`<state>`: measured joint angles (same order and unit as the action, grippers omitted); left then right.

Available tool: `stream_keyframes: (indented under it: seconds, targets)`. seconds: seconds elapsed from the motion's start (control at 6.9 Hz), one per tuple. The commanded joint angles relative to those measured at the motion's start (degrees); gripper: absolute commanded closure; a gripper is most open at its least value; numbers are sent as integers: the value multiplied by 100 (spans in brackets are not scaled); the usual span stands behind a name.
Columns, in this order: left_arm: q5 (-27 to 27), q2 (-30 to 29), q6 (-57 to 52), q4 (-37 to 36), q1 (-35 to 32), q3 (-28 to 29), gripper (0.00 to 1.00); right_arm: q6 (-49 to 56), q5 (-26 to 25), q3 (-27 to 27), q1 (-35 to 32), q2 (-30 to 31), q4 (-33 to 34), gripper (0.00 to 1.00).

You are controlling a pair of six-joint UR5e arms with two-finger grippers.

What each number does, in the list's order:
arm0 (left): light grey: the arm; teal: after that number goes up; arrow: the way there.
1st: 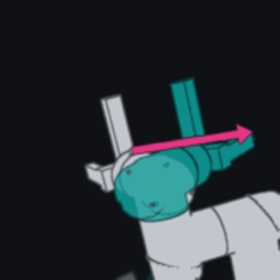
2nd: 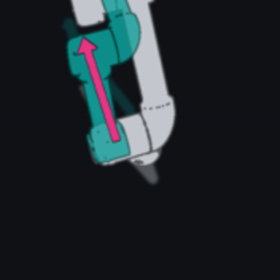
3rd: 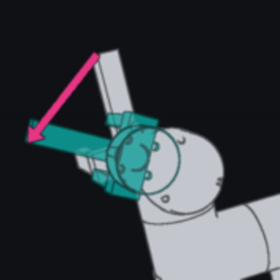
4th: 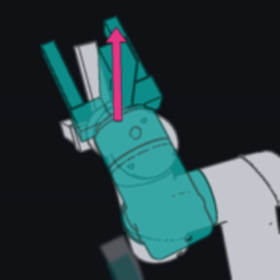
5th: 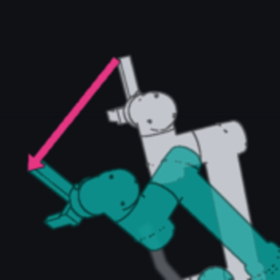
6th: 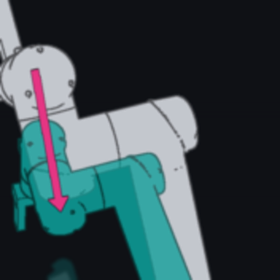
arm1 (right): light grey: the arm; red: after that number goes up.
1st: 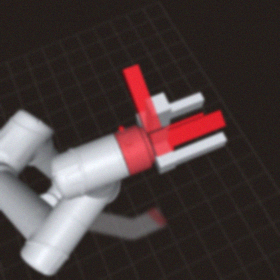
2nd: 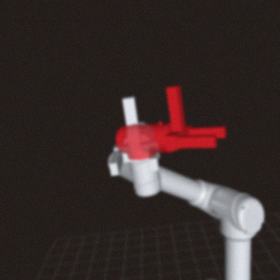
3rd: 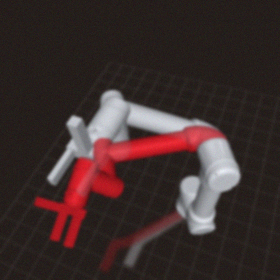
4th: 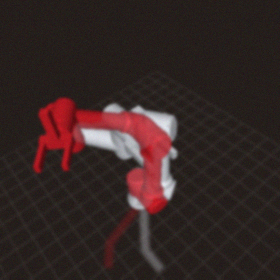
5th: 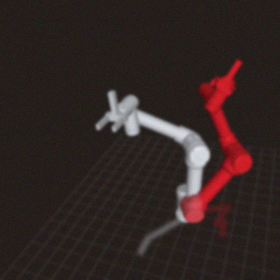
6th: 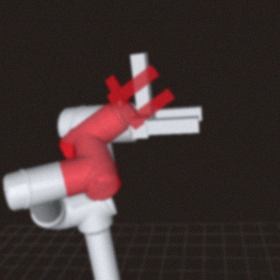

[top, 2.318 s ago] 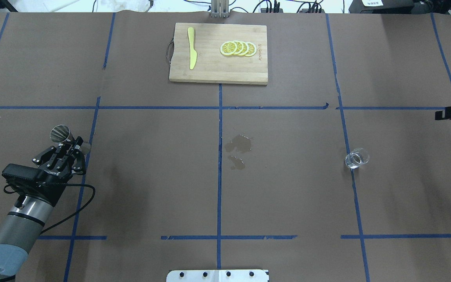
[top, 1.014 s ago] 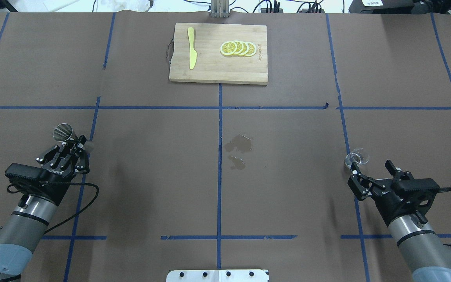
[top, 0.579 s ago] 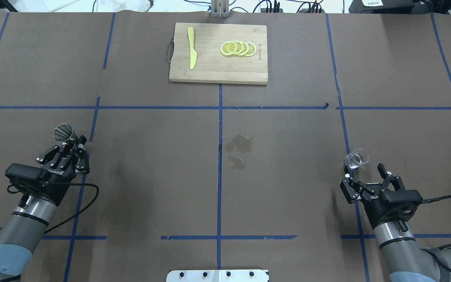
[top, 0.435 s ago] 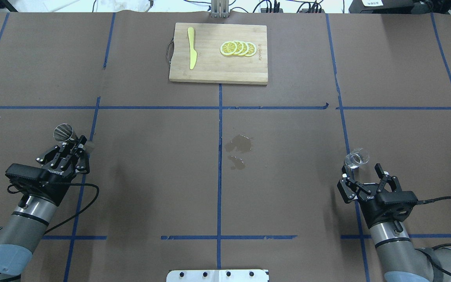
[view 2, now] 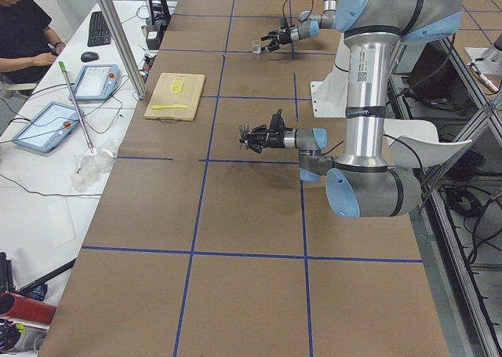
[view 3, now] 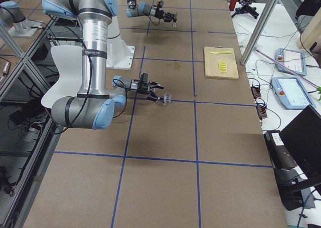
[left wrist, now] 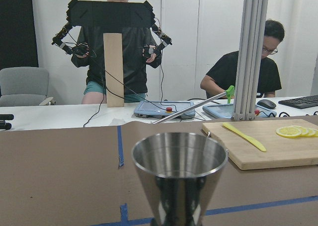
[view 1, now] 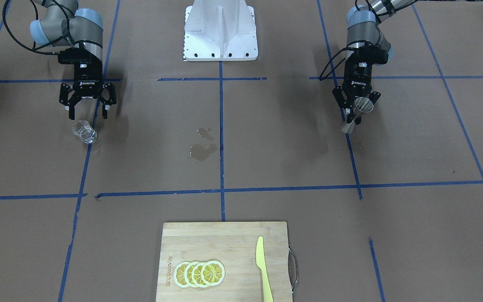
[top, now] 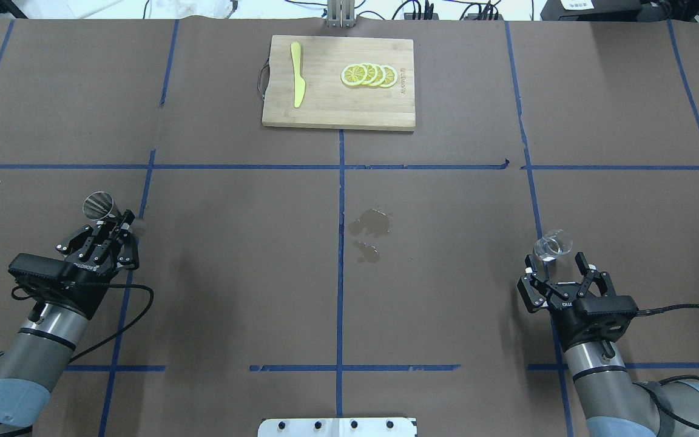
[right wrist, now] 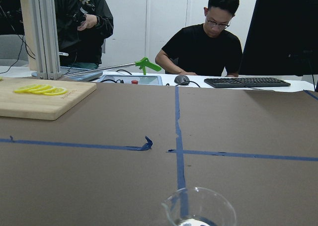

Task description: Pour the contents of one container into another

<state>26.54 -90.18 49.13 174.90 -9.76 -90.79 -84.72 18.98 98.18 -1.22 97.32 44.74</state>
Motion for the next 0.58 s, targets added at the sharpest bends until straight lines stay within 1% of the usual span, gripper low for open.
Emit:
stream_keyframes:
  seconds: [0.0, 0.43]
  targets:
    - [0, 0, 0, 0, 0, 9, 100, -27, 89, -71, -62, -11, 0, 3]
    - [-9, 0, 0, 0, 0, 9, 100, -27, 334, -211, -203, -20, 0, 3]
